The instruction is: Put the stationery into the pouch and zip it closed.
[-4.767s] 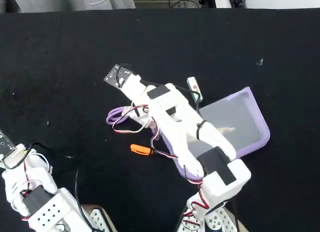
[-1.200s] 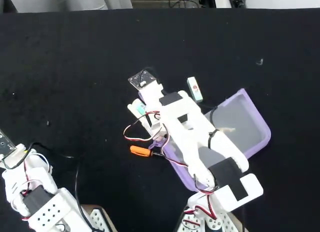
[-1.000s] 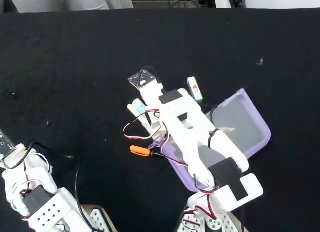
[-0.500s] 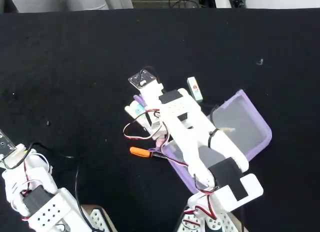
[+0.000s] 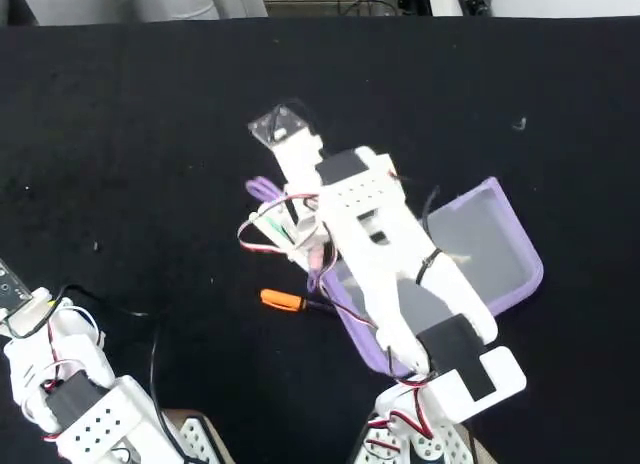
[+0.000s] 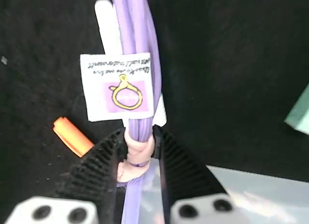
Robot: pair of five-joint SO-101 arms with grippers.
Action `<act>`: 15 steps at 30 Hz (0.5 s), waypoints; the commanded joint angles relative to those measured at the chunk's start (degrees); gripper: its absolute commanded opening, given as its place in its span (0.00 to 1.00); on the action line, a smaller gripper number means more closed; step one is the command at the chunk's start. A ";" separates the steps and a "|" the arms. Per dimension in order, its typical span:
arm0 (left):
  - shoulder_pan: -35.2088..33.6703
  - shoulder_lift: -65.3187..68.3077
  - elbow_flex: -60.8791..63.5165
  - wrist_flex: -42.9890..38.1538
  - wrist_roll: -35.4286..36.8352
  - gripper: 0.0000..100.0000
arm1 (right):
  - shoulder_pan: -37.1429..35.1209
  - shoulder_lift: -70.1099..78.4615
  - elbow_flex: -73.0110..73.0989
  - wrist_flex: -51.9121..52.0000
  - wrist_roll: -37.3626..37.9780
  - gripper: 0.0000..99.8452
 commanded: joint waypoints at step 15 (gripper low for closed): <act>0.57 -0.18 1.36 0.09 -0.09 0.03 | -6.24 -4.00 -47.08 28.75 3.96 0.01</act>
